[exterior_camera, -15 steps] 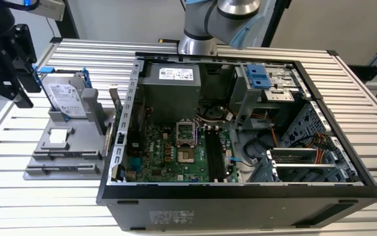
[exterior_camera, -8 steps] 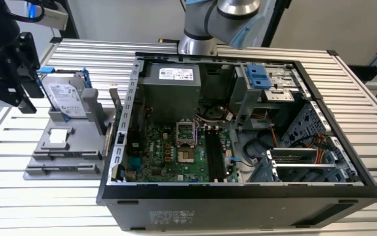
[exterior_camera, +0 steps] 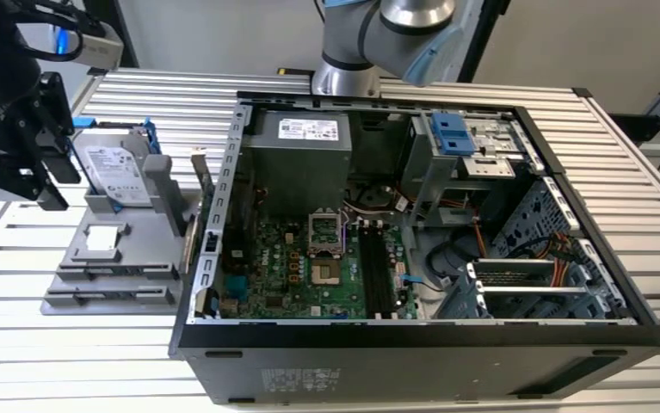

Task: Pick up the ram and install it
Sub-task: 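Pick up the ram and move it above insertion slot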

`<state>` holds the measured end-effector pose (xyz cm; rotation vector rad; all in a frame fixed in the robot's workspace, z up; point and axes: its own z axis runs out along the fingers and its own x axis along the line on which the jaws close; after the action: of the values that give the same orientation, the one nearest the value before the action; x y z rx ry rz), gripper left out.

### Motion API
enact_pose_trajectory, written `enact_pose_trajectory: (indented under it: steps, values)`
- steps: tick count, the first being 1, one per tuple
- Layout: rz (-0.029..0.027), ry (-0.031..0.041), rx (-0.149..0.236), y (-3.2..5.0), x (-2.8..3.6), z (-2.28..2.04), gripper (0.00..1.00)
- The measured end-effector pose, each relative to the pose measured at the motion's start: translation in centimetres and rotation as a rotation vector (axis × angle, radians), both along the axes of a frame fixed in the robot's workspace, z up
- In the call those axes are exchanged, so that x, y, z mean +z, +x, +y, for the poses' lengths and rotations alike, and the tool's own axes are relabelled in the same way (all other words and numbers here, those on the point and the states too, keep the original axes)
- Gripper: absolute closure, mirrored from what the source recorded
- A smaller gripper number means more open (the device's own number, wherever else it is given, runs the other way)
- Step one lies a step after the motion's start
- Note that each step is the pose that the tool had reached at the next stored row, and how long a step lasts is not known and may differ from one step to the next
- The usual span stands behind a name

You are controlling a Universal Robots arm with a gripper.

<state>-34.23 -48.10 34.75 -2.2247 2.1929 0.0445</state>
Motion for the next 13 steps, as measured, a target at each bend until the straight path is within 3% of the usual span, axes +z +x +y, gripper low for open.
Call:
enact_pose_trajectory:
  steps: [4,13]
  values:
    - [-0.0001,0.0001,-0.002,0.00,-0.75,-0.41,0.00]
    - [0.0000,0.0000,-0.004,-0.02,-1.90,-0.45,0.00]
